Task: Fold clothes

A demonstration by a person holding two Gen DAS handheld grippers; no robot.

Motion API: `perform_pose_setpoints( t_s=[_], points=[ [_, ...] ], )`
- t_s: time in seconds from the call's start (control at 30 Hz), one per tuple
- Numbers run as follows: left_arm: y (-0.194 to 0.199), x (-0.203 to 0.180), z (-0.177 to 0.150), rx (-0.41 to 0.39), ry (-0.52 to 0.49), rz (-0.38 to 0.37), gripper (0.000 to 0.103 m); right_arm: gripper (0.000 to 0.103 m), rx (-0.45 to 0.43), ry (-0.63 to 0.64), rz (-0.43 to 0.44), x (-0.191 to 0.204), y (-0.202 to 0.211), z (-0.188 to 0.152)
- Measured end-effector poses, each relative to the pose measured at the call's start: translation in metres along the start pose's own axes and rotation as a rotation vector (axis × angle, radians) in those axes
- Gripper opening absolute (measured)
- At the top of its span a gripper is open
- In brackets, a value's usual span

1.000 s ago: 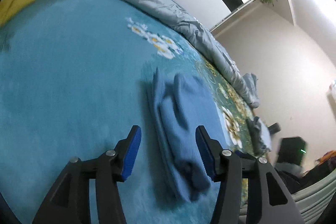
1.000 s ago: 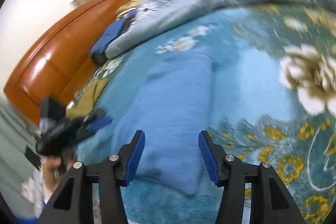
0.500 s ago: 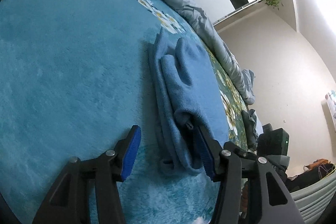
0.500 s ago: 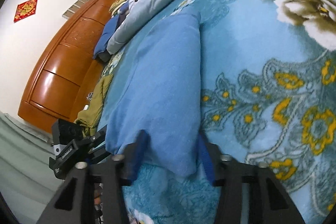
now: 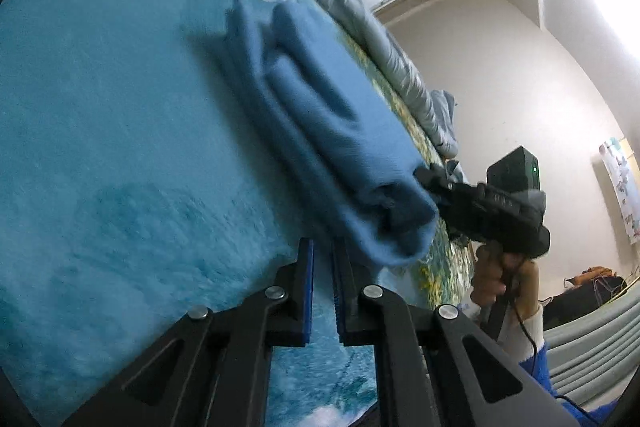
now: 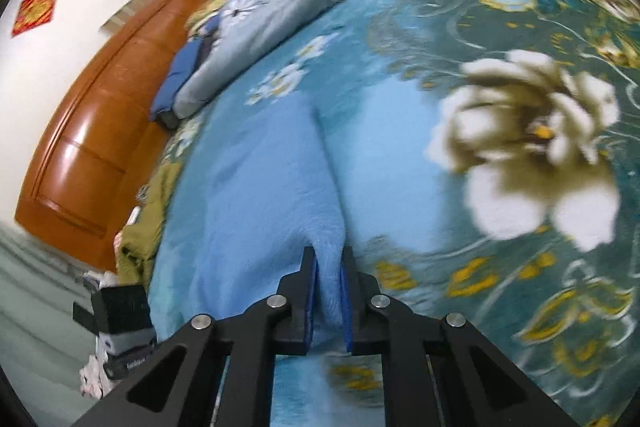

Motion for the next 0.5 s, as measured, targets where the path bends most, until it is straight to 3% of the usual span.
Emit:
perform_pose_setpoints(
  t_s=[0.2,0.37,0.4,0.43,0.47,0.5],
  points=[
    [0.016,0.004,0.013,-0.046,-0.049,0.044,0.009,0.011,-0.007,-0.046,0.019,-0.024,0.003,-0.006],
    [0.022,0.015,0.059,-0.114,-0.066,0.094,0.014,0.016,-0.060,-0.006,-0.020,-0.017,0.015,-0.006],
    [0.022,0.017,0.070,-0.124,-0.080,0.106,0.025,0.019,-0.081,-0.006,-0.036,-0.017,0.020,-0.007],
    [0.020,0.017,0.082,-0.132,-0.100,0.116,0.043,0.029,-0.108,-0.020,-0.052,-0.018,0.026,-0.008],
    [0.017,0.015,0.093,-0.138,-0.124,0.126,0.052,0.047,-0.138,-0.047,-0.064,-0.021,0.033,-0.011],
    [0.015,0.015,0.104,-0.142,-0.145,0.132,0.060,0.055,-0.168,-0.075,-0.075,-0.023,0.039,-0.014]
  ],
)
Point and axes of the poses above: each gripper's, at about its wrist camera, not at the fingertips, and y roughly against the way its jaws point, x to its left, z to its top, the point moved 6 cm from there along -y, roughly the way its jaws point, and after that the axes turned 15 degrees about -x, right-handed, at the moved point
